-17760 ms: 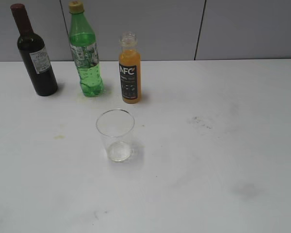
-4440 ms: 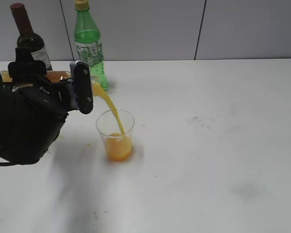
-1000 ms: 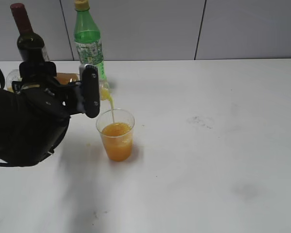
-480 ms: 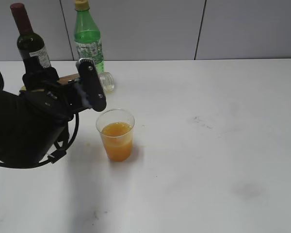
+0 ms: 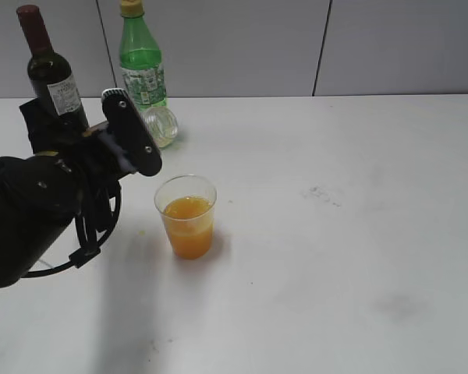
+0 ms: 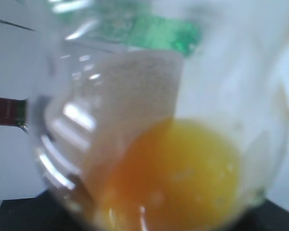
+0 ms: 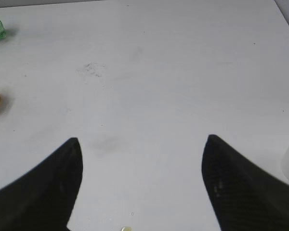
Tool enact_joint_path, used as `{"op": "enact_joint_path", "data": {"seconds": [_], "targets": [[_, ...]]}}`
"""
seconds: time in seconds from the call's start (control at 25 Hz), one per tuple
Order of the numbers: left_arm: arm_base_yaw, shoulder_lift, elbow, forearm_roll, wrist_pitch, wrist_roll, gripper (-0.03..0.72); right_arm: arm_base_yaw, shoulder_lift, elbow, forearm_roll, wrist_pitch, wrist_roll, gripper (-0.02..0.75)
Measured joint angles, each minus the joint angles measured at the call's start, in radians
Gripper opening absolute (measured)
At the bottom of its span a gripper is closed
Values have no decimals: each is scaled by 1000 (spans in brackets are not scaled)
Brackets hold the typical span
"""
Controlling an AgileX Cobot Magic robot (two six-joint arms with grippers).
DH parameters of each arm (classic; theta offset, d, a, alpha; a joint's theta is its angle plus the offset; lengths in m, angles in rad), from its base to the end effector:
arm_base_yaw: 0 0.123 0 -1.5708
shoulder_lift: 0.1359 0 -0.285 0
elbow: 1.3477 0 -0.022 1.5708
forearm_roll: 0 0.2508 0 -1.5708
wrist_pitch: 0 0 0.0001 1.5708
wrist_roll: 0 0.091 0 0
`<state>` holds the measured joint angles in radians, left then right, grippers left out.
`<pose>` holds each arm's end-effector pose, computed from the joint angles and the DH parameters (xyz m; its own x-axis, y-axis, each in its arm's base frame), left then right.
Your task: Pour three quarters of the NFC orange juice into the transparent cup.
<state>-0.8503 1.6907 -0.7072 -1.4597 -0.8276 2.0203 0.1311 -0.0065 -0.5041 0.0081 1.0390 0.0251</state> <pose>0.2415 -0.1742 0.1731 -0.2816 0.9150 -0.2888 0.4031 0.3859 0.8298 -0.0055 -0.0001 0.2802 -0.4272 -0.0269 -0.9038 -0.1246 0.9918 0.0294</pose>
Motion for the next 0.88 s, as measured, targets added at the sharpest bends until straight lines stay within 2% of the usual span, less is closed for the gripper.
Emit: {"op": "enact_joint_path", "data": {"seconds": [0.16, 0.88], "targets": [[2, 0, 1, 30, -44, 29, 477, 0, 0, 0, 0, 0, 0, 591], [10, 0, 1, 22, -124, 158, 477, 0, 0, 0, 0, 0, 0, 591]]}}
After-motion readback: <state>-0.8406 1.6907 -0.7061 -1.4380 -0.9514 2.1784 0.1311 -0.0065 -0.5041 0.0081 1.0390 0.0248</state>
